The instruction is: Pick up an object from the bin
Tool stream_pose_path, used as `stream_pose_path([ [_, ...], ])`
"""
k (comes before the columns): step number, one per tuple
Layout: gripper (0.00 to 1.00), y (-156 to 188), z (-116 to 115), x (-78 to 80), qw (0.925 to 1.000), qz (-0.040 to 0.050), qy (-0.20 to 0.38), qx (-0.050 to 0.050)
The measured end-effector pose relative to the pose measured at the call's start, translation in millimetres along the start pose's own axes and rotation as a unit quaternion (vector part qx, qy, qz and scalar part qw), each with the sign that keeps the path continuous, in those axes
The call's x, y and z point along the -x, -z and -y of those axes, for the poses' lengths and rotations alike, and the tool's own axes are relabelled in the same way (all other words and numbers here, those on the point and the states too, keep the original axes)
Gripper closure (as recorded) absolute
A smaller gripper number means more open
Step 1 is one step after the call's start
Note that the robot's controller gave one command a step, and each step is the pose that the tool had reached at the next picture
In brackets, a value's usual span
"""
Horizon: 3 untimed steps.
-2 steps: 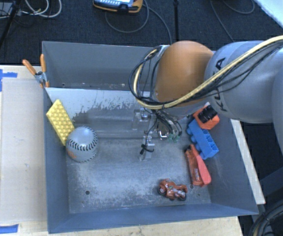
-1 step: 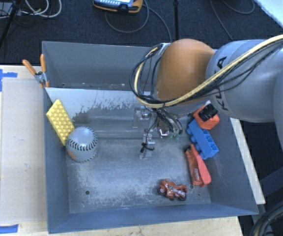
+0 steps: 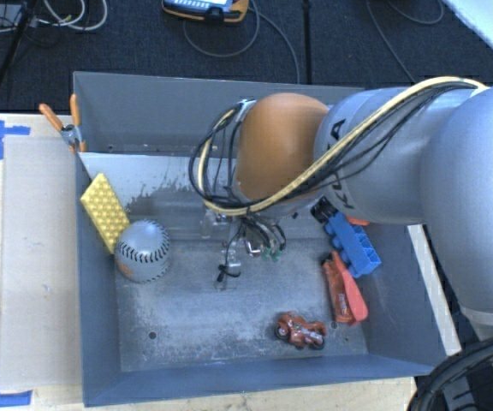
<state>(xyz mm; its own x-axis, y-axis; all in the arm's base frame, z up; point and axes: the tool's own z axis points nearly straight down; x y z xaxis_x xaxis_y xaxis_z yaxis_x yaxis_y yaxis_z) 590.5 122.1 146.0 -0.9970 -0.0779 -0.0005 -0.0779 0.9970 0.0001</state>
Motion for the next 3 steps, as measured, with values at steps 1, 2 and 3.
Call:
stream_pose_path([
  [1, 0.0, -19.2, -24.4, 19.8, 0.9998, -0.0037, 0.018, 0.0],
  [2, 0.0, -8.3, -61.1, 16.6, 0.9962, 0.0002, 0.088, 0.0],
  [3, 0.0, -47.9, -92.9, 23.5, 0.9969, 0.0052, 0.079, -0.001],
])
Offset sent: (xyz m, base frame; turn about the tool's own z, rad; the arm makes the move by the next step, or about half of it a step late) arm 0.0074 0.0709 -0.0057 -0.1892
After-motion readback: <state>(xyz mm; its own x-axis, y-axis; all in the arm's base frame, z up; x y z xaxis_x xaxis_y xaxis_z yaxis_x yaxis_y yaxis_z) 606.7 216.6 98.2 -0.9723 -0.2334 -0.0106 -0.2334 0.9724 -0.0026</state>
